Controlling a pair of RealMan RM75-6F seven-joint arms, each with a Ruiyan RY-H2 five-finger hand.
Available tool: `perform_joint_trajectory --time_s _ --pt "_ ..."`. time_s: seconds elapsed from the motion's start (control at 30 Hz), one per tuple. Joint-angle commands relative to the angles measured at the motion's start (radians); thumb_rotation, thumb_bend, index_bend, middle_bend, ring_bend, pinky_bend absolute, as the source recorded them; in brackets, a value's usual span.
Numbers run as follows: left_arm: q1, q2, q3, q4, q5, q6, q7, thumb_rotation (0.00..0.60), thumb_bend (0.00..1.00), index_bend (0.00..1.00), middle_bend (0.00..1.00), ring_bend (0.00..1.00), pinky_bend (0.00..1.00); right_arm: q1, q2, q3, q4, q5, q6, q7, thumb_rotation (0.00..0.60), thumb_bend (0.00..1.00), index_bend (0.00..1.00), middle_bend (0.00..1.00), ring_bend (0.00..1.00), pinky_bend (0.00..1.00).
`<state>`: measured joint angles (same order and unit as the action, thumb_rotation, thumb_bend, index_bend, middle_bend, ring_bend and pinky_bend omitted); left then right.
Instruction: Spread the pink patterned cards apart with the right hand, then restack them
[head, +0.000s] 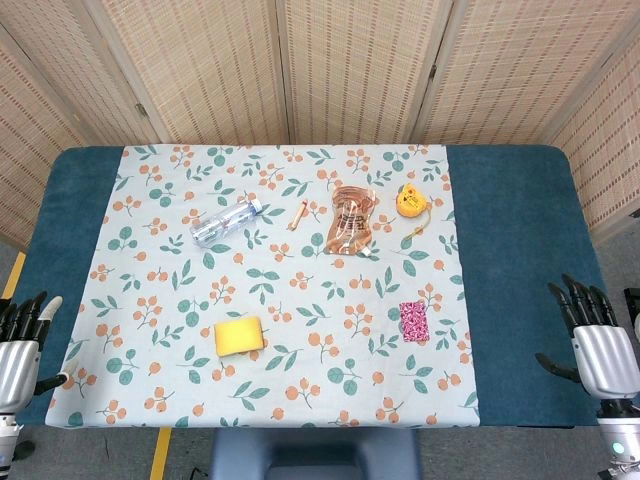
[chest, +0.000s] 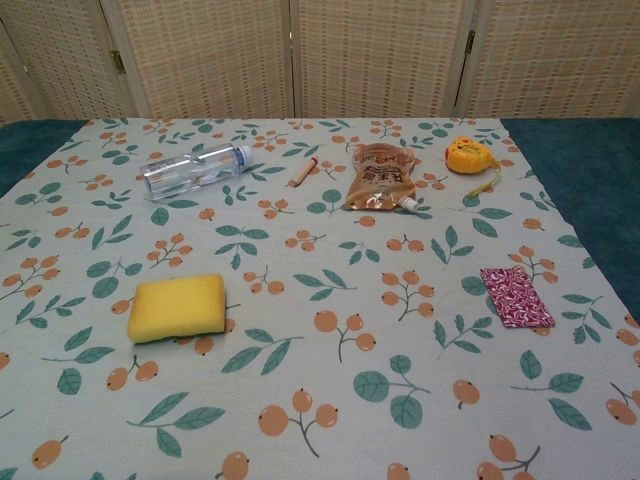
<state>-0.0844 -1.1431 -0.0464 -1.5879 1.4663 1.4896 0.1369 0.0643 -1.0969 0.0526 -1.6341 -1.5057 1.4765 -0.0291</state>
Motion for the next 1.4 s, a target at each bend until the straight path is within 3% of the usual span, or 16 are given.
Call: perform_joint_trajectory --time_s 0.03,0.5,0.93,1.0,1.2,1.4 --pt "-0.001 -0.002 0.0 0.002 -0.002 -0.003 0.003 0.6 0.27 0.1 0.0 0.0 0.0 0.003 0.004 -0.001 -0.005 0.002 -0.007 0.002 0.6 0.16 0.06 0.02 0.0 0.0" --pt "0.004 0.002 0.001 -0.001 0.008 0.009 -0.006 0.6 0.27 0.11 0.0 0.0 0.0 0.014 0.001 0.0 0.003 -0.006 -0.02 0.054 0.6 0.16 0.06 0.02 0.0 0.0" --pt "0.01 -0.004 0.011 0.015 0.017 0.011 -0.022 0.6 0.27 0.12 0.0 0.01 0.0 0.067 -0.011 -0.007 -0.048 0.012 -0.131 0.099 0.599 0.16 0.07 0.02 0.0 0.0" --pt "0.011 -0.006 0.012 0.019 0.018 0.011 -0.027 0.6 0.27 0.12 0.0 0.02 0.0 0.08 -0.024 -0.002 -0.056 0.016 -0.149 0.116 0.572 0.16 0.09 0.02 0.0 0.0" --pt "0.01 -0.009 0.011 0.028 0.017 0.008 -0.037 0.6 0.27 0.13 0.01 0.03 0.0 0.124 -0.065 0.004 -0.039 0.02 -0.206 0.115 0.355 0.16 0.23 0.03 0.0 0.0" --pt "0.011 -0.012 0.012 0.032 0.024 0.012 -0.043 0.6 0.27 0.13 0.01 0.03 0.0 0.174 -0.104 0.007 -0.03 0.06 -0.296 0.086 0.332 0.16 0.28 0.03 0.0 0.0"
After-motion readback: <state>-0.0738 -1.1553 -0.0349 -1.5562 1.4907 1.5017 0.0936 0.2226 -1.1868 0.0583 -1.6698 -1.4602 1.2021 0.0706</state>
